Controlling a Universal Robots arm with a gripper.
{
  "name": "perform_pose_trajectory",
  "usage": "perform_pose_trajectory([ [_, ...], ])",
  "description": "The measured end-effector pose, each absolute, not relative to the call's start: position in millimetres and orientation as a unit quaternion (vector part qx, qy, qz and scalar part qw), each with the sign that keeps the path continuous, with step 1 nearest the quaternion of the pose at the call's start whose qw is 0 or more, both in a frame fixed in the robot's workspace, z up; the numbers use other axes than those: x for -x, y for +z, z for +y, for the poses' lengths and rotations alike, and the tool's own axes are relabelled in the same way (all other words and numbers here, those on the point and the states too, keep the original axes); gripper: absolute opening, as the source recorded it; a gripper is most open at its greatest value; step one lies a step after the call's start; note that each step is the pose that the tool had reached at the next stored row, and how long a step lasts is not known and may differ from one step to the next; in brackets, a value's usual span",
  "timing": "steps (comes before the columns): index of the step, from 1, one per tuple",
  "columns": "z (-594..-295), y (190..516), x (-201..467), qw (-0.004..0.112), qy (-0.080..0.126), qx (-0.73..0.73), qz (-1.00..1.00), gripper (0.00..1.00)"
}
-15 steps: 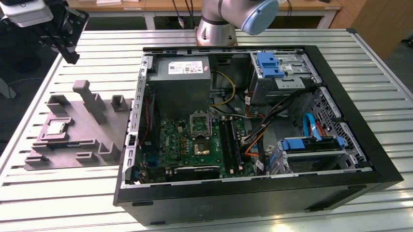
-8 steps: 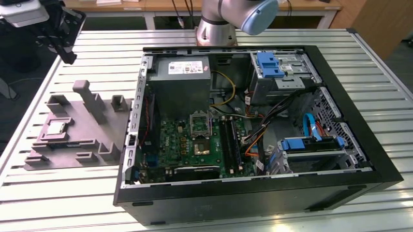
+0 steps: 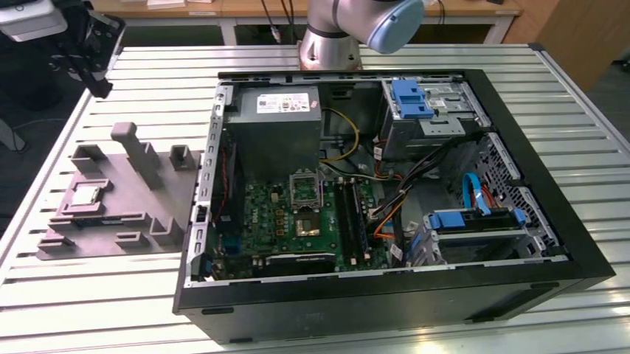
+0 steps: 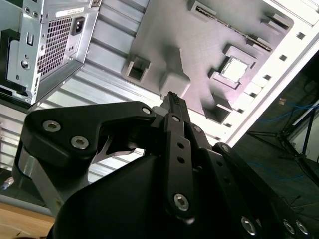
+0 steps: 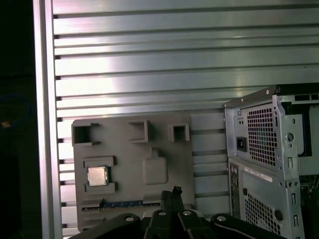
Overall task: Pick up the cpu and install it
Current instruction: 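Reach for the cpu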
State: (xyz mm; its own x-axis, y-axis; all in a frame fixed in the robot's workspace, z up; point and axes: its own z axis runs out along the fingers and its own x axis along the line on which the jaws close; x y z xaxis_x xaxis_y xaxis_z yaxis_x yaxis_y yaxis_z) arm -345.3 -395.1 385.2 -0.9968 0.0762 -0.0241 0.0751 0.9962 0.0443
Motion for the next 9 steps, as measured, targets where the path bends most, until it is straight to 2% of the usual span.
perform_pose_trajectory([
  [9,-395.1,385.0,355.4,0.013,0.022,-0.038,0.999,0.11],
])
